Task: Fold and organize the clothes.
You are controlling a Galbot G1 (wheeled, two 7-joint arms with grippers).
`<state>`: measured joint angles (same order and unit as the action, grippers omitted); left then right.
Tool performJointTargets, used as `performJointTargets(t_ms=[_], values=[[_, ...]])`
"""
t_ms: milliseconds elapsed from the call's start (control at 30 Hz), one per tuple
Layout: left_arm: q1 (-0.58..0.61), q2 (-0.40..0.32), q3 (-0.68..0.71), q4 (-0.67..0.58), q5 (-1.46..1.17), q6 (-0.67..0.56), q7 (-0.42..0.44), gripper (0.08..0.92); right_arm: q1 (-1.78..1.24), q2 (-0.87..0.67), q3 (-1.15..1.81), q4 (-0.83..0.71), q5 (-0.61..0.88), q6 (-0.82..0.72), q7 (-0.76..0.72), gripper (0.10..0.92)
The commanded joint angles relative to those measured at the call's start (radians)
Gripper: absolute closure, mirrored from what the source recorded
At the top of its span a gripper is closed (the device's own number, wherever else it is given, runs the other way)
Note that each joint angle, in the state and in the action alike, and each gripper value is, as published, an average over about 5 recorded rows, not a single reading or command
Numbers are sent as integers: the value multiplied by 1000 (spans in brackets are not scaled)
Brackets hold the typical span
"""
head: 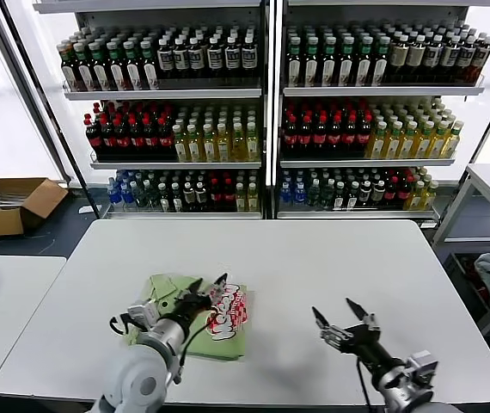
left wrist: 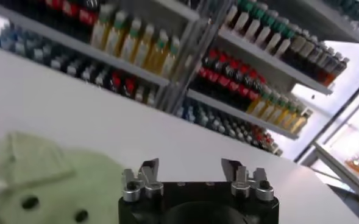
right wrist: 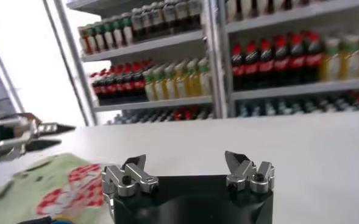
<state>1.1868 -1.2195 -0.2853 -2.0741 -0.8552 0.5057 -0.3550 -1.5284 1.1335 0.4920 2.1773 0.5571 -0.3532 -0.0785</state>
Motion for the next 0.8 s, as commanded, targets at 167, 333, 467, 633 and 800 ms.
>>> performJointTargets(t_ms=[167, 333, 467, 633, 800], values=[[140, 105, -287, -41, 221, -89, 197, 186, 433, 89, -552, -349, -4, -82, 86, 203], [170, 66, -299, -47, 237, -101, 201, 177, 507, 108, -618, -415, -19, -124, 106, 203], [177, 48, -298, -48, 263, -104, 200, 177, 542, 119, -630, -439, -4, -159, 133, 216], [184, 35, -297, -54, 280, -103, 202, 177, 554, 128, -629, -433, 7, -195, 151, 324], [185, 36, -298, -58, 274, -93, 203, 177, 542, 112, -619, -409, 2, -200, 141, 471]])
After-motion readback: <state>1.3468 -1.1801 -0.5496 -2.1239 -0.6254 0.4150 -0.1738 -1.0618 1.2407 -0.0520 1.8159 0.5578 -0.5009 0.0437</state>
